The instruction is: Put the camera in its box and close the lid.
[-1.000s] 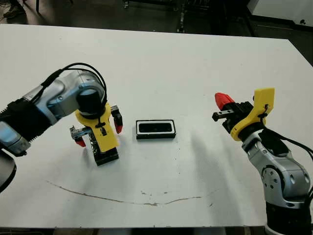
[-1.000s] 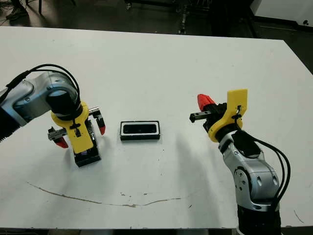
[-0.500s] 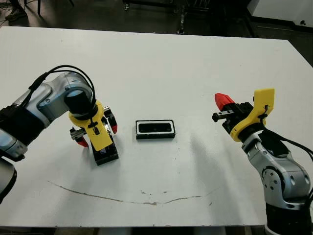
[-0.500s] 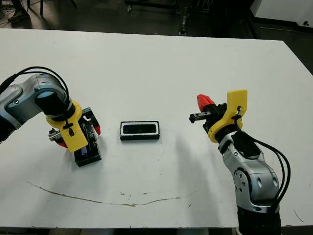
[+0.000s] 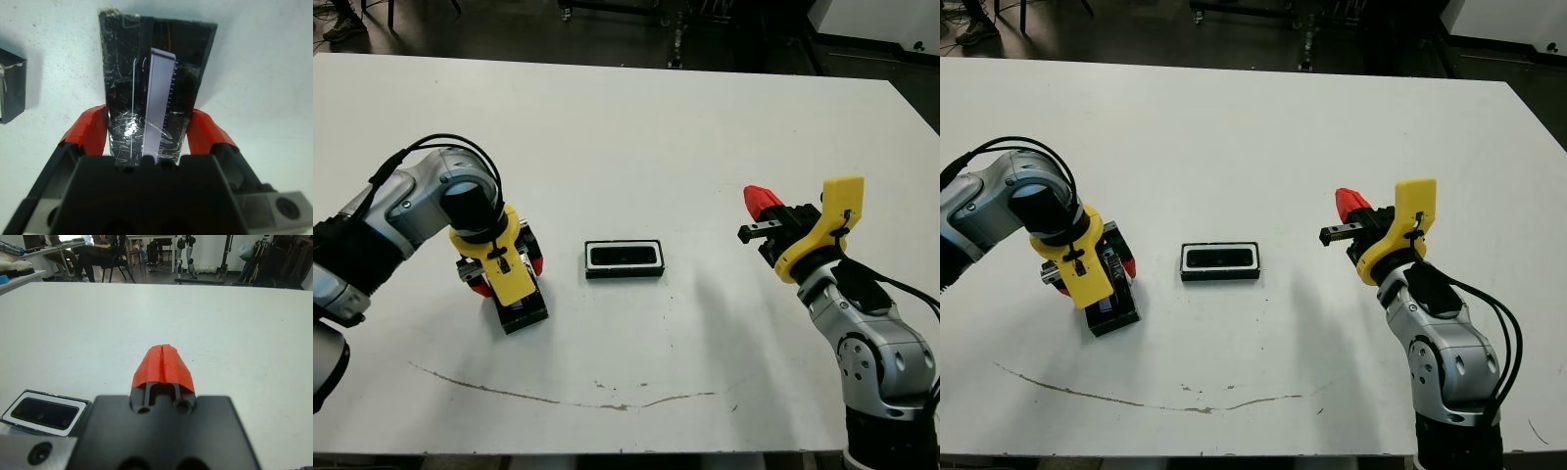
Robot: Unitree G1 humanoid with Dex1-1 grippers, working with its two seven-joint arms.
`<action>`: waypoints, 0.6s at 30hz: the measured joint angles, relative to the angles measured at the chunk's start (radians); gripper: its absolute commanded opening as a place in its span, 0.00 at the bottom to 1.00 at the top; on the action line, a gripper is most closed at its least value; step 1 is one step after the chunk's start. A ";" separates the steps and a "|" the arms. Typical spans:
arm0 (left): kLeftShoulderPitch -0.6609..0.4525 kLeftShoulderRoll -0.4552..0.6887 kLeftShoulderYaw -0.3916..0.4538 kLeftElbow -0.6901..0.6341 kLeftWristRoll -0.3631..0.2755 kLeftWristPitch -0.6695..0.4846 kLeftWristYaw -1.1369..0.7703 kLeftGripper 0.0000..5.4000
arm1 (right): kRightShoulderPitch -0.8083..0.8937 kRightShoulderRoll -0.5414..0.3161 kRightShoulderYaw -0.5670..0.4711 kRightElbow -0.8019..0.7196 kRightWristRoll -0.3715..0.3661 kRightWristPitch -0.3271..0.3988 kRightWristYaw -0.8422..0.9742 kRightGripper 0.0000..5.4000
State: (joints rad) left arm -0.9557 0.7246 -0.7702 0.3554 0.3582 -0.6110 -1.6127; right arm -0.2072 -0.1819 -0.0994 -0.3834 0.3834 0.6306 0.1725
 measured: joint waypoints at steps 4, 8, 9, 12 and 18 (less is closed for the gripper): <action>-0.039 0.002 -0.060 0.006 -0.030 0.108 0.000 0.67 | 0.000 0.003 0.000 0.000 0.003 0.010 -0.003 0.00; -0.098 -0.008 -0.075 0.047 -0.029 0.279 0.000 0.67 | 0.000 0.003 0.000 0.000 0.004 0.014 -0.002 0.00; -0.117 -0.014 -0.076 0.070 -0.031 0.309 0.000 0.67 | 0.000 0.003 0.001 0.000 0.004 0.014 -0.002 0.00; -0.159 -0.034 -0.078 0.136 -0.033 0.378 0.000 0.67 | 0.001 0.004 0.004 0.000 0.003 0.014 -0.001 0.00; -0.210 -0.086 -0.081 0.267 -0.012 0.401 0.000 0.67 | 0.001 0.012 0.013 0.000 -0.001 0.017 -0.004 0.00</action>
State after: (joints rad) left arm -1.1653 0.6385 -0.8510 0.6221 0.3461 -0.2099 -1.6128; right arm -0.2058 -0.1695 -0.0865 -0.3832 0.3824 0.6476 0.1684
